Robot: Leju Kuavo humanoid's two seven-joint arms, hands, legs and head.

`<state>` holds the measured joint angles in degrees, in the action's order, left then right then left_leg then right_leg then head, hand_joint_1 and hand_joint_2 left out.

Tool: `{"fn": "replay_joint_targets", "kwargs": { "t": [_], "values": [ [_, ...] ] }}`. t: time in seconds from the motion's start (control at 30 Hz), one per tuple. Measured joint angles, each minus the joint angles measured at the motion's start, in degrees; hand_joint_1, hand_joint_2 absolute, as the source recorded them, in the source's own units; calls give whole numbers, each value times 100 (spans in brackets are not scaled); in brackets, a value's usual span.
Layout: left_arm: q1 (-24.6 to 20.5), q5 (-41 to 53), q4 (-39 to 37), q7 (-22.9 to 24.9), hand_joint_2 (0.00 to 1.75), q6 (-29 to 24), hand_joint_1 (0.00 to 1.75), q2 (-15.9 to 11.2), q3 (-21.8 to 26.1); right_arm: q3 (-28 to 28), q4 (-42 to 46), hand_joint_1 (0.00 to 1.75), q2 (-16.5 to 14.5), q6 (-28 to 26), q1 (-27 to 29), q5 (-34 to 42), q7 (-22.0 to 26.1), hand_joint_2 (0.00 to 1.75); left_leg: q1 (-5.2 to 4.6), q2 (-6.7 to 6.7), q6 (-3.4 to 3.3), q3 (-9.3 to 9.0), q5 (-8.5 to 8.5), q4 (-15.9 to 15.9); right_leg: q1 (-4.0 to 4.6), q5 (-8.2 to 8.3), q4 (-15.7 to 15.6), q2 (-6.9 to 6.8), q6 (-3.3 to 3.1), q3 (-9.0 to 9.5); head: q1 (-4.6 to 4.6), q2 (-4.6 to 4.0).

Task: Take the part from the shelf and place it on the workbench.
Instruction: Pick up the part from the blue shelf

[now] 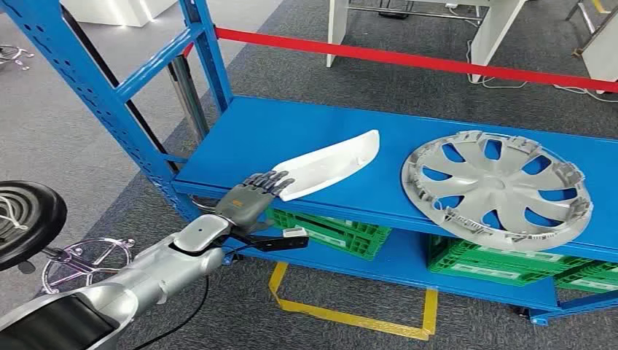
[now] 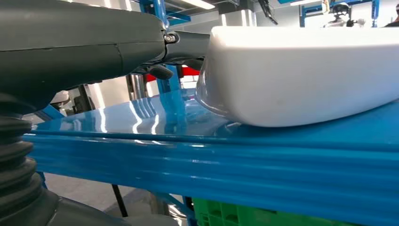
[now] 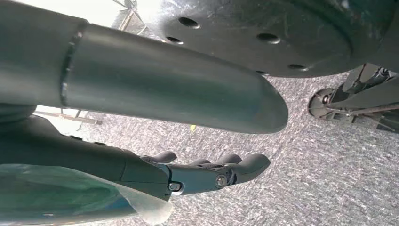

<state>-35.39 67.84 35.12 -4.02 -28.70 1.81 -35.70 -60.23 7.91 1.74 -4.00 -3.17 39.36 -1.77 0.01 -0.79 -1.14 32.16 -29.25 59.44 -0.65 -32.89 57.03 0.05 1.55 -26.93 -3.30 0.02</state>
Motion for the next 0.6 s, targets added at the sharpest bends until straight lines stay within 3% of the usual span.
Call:
{"fn": "replay_joint_targets", "kwargs": {
  "t": [0.2, 0.33, 0.6],
  "values": [
    [-3, 55, -26, 1, 175, 0, 3, 1, -23, -24, 0, 0, 1, 2, 0, -17, 0, 0, 0, 0, 0, 0, 0, 0, 0, 0, 0, 0, 0, 0, 1, 0],
    [-13, 75, -52, 4, 175, -7, 170, 10, -44, -61, 0, 0, 4, 5, 0, -37, 0, 0, 0, 0, 0, 0, 0, 0, 0, 0, 0, 0, 0, 0, 1, 0],
    [-34, 80, -85, 4, 175, -24, 175, 26, -83, -93, 0, 0, 28, 9, 0, -37, 0, 0, 0, 0, 0, 0, 0, 0, 0, 0, 0, 0, 0, 1, 0, 0]
  ]
}}
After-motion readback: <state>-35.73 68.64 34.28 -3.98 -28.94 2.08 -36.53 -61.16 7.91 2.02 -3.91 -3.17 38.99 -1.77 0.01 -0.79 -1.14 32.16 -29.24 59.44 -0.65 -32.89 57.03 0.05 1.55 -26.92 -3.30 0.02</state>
